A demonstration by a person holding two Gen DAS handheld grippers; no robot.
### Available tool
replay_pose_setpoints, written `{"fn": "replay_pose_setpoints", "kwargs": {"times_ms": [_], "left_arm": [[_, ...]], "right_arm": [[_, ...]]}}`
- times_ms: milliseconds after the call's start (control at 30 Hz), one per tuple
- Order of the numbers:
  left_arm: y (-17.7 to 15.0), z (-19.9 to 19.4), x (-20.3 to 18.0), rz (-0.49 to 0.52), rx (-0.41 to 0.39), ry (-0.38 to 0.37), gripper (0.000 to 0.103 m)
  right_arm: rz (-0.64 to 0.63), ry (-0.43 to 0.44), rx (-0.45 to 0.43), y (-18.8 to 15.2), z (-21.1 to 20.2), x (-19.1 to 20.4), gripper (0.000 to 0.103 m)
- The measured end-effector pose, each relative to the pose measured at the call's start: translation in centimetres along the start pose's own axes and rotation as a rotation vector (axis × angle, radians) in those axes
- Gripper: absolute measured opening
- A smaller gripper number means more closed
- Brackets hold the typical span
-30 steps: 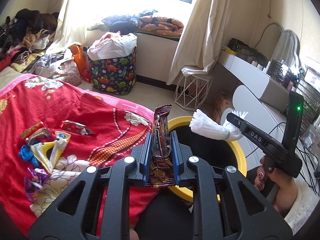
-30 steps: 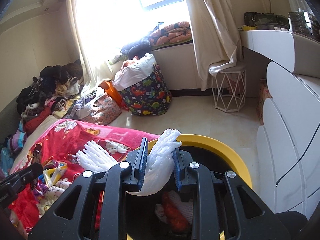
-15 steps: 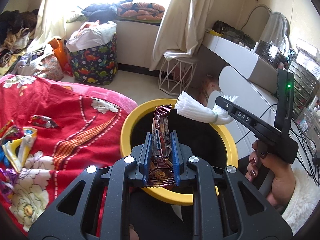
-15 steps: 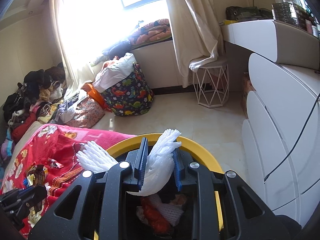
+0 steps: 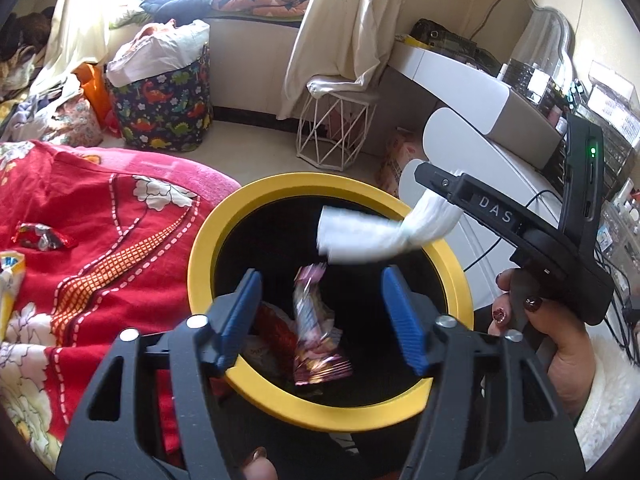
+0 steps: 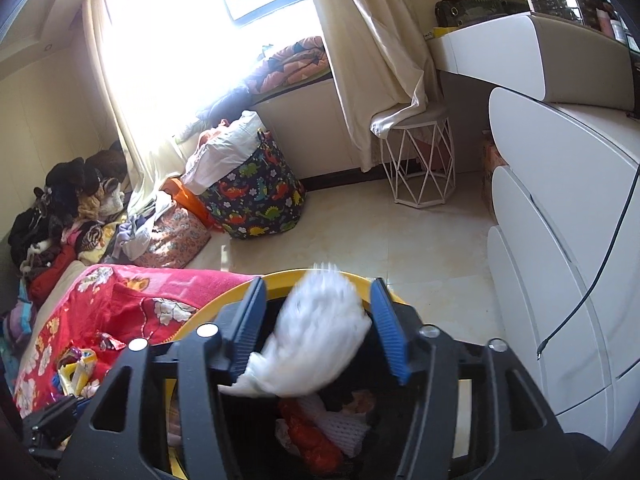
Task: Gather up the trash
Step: 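Move both open tools back from the bin toward the bed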
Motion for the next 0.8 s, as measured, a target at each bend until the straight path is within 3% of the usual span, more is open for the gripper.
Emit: {"fn": "replay_pose_setpoints", "kwargs": {"times_ms": [100, 267, 800], "left_arm": [[-0.2, -0.3, 0.0, 0.01, -0.019, 0.021, 0.071], [-0.3, -1.1, 0.5, -0.008, -0.046, 0.047, 0.089], [0.1, -4.2, 3.7, -0.09, -0.119, 0.158, 0.092]], "right_arm": [[0.01, -0.003, -0.007, 0.0, -0.1, 0.0, 0.067], [0.003, -0.005, -0.018, 0.0, -0.2, 0.1, 0.071], [-0.07, 0.025, -0.019, -0.4, -0.4, 1.8, 0.075]]}}
Point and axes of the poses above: each gripper's, at about its wrist camera, not at the fingertips, and z roughly the way its jaws point, x to its left, y to its top, the point moved 1 cm from there along z, roughly the way its jaws point, and after that the axes turned 6 degrees about y, right-handed, at the moved point
